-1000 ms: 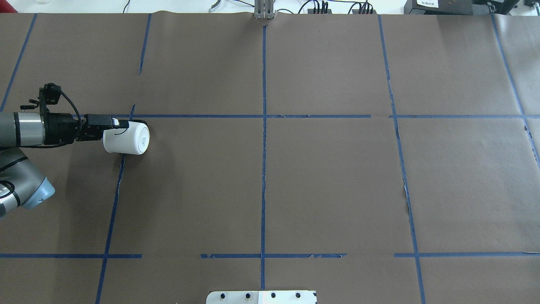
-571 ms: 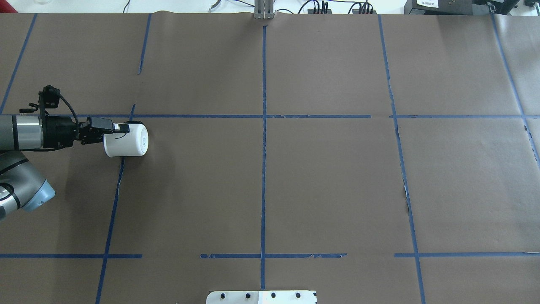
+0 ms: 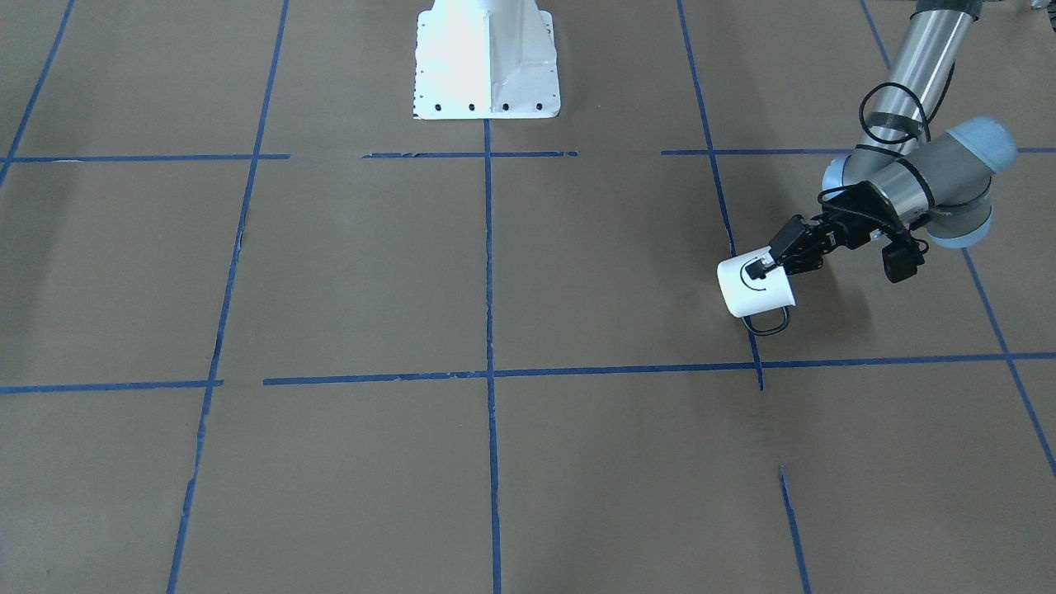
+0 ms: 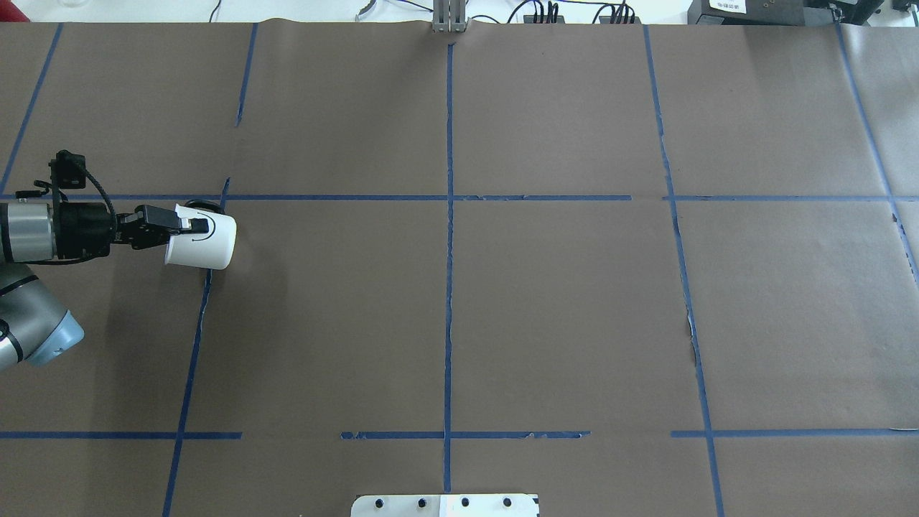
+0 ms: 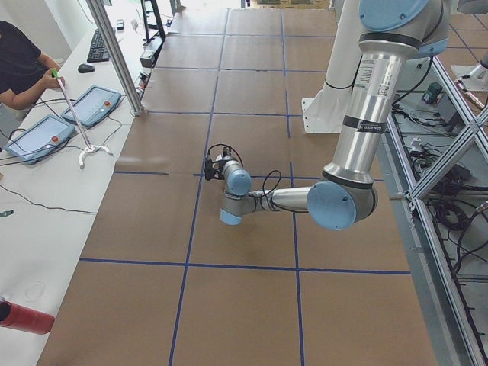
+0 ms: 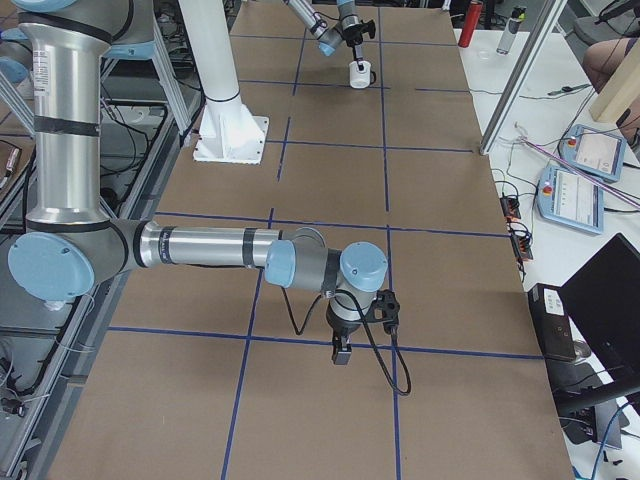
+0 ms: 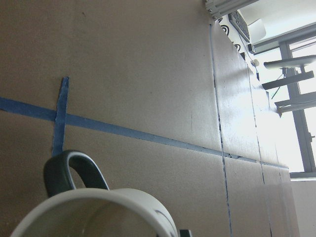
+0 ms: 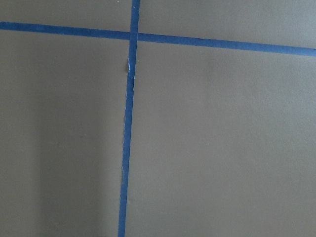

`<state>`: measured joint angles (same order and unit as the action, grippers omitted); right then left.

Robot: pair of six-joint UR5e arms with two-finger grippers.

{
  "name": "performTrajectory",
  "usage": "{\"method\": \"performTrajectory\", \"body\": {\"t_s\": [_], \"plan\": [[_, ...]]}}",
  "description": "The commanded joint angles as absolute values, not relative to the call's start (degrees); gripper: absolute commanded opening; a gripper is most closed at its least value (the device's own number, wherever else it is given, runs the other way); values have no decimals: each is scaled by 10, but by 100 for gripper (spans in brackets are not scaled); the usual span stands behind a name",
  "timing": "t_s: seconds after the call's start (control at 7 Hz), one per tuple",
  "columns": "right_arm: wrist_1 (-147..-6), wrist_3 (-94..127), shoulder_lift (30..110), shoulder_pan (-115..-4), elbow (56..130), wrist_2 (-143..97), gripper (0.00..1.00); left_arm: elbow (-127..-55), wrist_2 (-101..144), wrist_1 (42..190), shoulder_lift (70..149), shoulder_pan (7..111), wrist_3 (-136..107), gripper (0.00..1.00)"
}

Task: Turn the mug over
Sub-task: 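Insert the left gripper into the mug rim and close on it, then lift the mug with the left gripper and carry it toward the table center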

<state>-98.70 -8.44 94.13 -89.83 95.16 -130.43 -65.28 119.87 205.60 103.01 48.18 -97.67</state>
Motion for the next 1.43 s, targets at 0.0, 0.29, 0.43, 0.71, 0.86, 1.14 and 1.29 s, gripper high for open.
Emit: {"method": "performTrajectory", "body": {"t_s": [0.0,0.29,0.43,0.71,0.86,1.14,1.29], "plan": [[-987,-84,941,-898,952,-1304,100,-672,1197,2058,1027,483,-993,0],[-987,-84,941,-898,952,-1304,100,-692,1192,2049,1028,482,-1006,0],[-987,-84,941,-898,952,-1304,100,-708,1193,2019,1029,482,-1006,0],[-987,-84,941,-898,952,-1304,100,-774,1192,1870,1048,479,-1005,0],[-987,-84,941,-898,952,-1304,100,-783,1191,1823,1066,479,-1004,0],[-987,-84,941,-898,952,-1304,100,-810,1189,1679,1111,471,-997,0],[-987,-84,941,-898,952,-1304,100,-823,1184,1594,1139,458,-997,0]]}}
